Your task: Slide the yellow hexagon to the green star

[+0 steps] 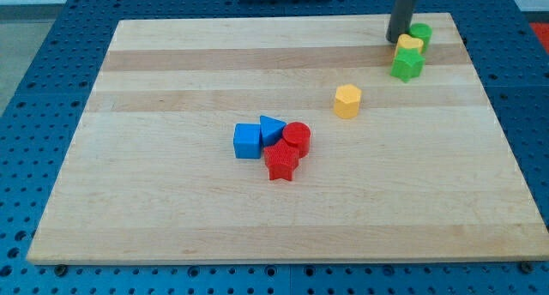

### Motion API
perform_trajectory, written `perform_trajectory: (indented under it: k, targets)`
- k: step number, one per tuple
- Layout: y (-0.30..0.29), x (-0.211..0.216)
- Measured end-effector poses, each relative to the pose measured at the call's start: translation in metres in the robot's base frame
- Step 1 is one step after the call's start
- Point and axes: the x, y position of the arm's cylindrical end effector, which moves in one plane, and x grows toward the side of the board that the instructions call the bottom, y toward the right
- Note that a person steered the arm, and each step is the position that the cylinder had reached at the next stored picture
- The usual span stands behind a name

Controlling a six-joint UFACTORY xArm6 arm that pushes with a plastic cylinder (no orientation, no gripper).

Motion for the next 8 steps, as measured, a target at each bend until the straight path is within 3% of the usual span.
perform_trajectory:
  k: [1, 2, 3, 5, 6, 7, 8]
  targets:
    - [-0.003, 0.0]
    - [-0.051, -0.004]
    - [-0.112, 0.022]
    - [-0.131, 0.167]
    - [-0.091, 0.201]
    - [-0.055, 0.183]
    - [-0.027, 0.137]
